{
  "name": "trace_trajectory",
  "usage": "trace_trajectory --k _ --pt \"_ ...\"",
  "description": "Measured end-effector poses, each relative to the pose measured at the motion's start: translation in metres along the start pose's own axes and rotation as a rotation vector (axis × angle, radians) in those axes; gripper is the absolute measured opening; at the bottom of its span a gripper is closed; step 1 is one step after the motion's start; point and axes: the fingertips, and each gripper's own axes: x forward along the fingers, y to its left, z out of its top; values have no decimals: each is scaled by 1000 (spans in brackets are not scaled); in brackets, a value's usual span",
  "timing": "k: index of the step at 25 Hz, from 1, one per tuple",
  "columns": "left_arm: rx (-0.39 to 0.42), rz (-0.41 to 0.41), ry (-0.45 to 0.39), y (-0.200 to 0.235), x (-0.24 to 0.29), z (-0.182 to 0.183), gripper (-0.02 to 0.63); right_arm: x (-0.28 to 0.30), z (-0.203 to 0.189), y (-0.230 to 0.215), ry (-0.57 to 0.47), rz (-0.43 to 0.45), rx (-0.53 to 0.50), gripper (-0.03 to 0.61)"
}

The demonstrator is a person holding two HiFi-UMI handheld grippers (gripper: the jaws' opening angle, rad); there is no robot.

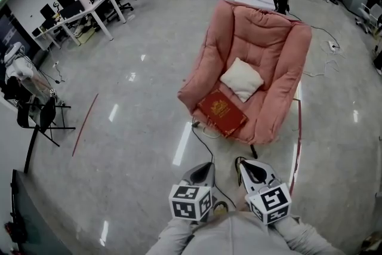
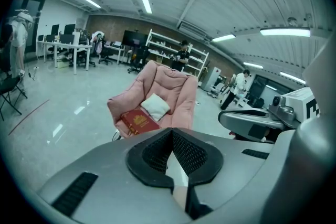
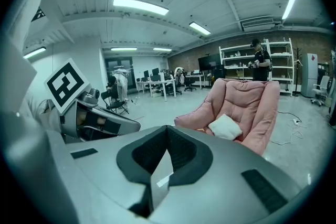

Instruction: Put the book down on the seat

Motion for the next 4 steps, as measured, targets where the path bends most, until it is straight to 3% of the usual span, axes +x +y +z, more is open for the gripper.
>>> trace_trajectory --k 4 --pt "-3 0 1 -2 0 1 6 0 1 0 0 7 0 5"
